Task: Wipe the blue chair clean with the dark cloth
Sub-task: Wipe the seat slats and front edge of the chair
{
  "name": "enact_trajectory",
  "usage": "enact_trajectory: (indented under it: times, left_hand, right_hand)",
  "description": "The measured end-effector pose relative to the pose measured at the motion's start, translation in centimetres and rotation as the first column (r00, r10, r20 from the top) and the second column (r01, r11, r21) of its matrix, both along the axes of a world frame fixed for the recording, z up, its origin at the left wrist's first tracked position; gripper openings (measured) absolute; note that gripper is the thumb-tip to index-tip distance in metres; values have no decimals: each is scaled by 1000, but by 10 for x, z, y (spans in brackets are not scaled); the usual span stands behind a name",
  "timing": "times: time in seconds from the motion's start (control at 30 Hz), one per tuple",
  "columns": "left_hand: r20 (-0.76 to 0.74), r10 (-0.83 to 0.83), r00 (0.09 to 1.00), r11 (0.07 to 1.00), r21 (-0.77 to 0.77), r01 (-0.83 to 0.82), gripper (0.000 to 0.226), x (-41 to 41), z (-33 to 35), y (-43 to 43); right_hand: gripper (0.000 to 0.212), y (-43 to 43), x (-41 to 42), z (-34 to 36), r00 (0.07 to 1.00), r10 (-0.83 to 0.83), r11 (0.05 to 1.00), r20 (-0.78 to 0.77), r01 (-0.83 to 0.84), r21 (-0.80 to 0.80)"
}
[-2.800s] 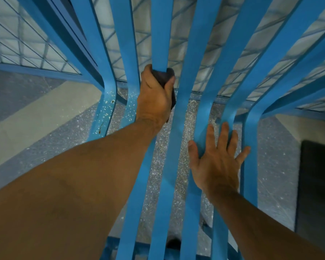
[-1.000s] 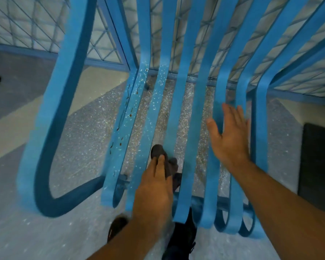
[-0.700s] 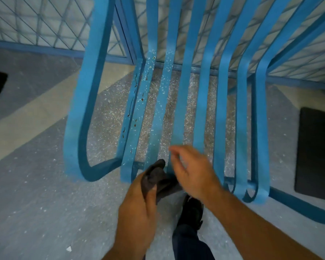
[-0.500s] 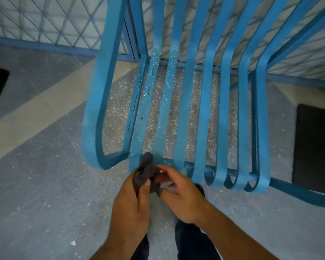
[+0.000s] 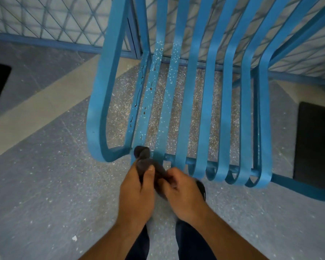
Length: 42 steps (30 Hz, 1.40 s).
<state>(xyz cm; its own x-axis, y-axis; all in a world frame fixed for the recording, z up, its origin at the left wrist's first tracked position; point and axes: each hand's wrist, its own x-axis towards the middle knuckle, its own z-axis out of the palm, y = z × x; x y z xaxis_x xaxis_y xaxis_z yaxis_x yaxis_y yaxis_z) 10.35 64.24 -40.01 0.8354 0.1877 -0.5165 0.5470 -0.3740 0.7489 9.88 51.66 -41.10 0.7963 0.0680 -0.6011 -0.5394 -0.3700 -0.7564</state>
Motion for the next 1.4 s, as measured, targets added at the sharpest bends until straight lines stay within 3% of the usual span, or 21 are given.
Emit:
enact_trajectory:
  times: [0.07, 0.13, 0.23, 0.3, 0.4, 0.5, 0.57, 0.63, 0.7, 0.77, 0.87, 0.97, 1.03, 1.1, 1.3, 1.4]
  left_hand:
    - [9, 4, 1000, 1000, 17, -4, 22, 8, -22, -24]
    - [36, -31, 999, 998, 55, 29, 44, 16, -46, -41]
    - [41, -48, 998, 970, 240, 37, 57, 27, -71, -52]
    - [54, -73, 996, 933, 356, 49, 59, 35, -77, -55]
    - [67, -96, 993, 892, 450, 56, 53, 48, -78, -56]
    - [-32, -96, 995, 860, 501, 99, 45, 64, -70, -59]
    - [-86, -58, 995, 843, 530, 94, 53, 77, -65, -62]
    - [-97, -38, 995, 824, 560, 86, 62, 88, -65, -63]
    - [-71, -71, 995, 816, 570, 99, 60, 88, -68, -65]
    - [-3, -189, 982, 787, 598, 153, 52, 76, -72, -64]
    - [10, -331, 944, 702, 671, 239, 59, 60, -84, -59]
    - [32, -230, 973, 777, 608, 164, 45, 77, -75, -61]
    - [-63, -80, 995, 821, 561, 101, 52, 95, -72, -66]
    - [-105, -32, 994, 814, 575, 87, 61, 109, -71, -69]
    - [-11, -254, 967, 716, 670, 196, 47, 100, -74, -71]
    - [-44, -213, 976, 772, 605, 196, 44, 113, -72, -69]
  right_hand:
    - [11, -16, 1, -6, 1000, -23, 995, 11, 24, -99]
    - [9, -27, 4, -15, 999, 25, 991, -34, -29, -127]
    - [12, -47, 11, -20, 975, 168, 973, -147, -188, -136]
    - [18, -69, 23, -16, 983, 130, 967, -130, -154, -203]
    - [18, -100, 51, -8, 994, 29, 931, 104, 11, -364]
    - [30, -130, 86, -26, 899, 141, 815, 414, 132, -564]
    - [48, -146, 106, -45, 896, 251, 739, 367, 68, -670]
    - [60, -149, 114, -61, 939, 256, 684, 229, -9, -730]
    - [66, -148, 113, -71, 939, 274, 620, 206, -9, -784]
    - [66, -143, 109, -72, 924, 299, 583, 238, 21, -812]
    - [65, -143, 109, -73, 921, 298, 567, 250, 40, -823]
    - [67, -141, 109, -72, 923, 305, 547, 234, 31, -837]
    - [70, -140, 108, -72, 925, 306, 543, 223, 23, -839]
    - [72, -140, 109, -72, 927, 302, 545, 222, 23, -838]
    - [73, -141, 108, -71, 930, 316, 523, 191, -3, -852]
    - [72, -140, 109, -71, 930, 312, 525, 195, 2, -851]
